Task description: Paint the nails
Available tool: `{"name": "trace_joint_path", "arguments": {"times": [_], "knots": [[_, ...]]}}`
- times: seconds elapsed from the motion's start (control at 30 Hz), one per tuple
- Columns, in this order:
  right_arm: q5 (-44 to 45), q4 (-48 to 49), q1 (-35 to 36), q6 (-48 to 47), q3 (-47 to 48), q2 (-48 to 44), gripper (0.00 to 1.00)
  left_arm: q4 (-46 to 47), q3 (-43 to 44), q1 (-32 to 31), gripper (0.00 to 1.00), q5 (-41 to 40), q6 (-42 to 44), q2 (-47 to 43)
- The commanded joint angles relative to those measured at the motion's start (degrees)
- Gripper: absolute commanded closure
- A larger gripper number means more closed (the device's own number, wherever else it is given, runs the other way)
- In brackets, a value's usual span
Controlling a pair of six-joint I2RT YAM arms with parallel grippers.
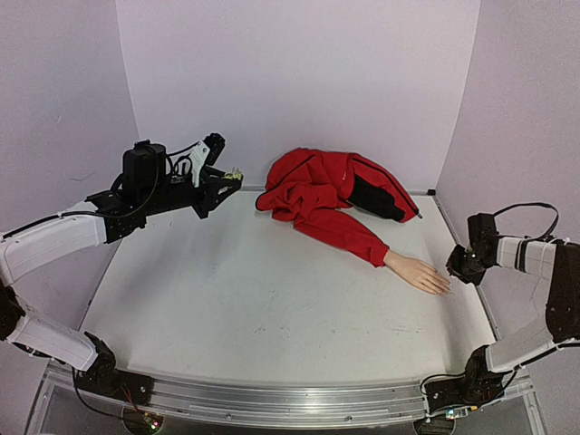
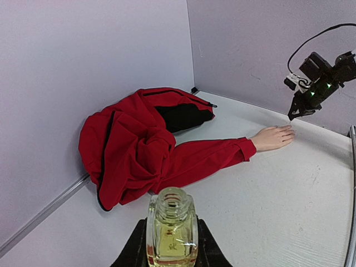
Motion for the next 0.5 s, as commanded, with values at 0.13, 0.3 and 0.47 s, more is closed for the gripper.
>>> {"name": "trace_joint_path", "arguments": {"times": [0.13, 0.3, 0.47], "knots": [[1.81, -0.81, -0.24, 1.15, 0.96, 0.77, 1.00, 2.84, 1.28, 0.33, 1.00, -0.10, 0.92, -1.08], [4.60, -1.77, -0.24, 2.29, 1.43, 1.87, 1.00, 2.85, 1.29, 0.34, 1.00, -0.23, 1.08, -0.94], [6.51, -1.85, -0.23, 3.13, 2.07, 3.29, 1.00, 2.83, 1.37, 0.35, 1.00, -0.32, 1.22, -0.93]]}}
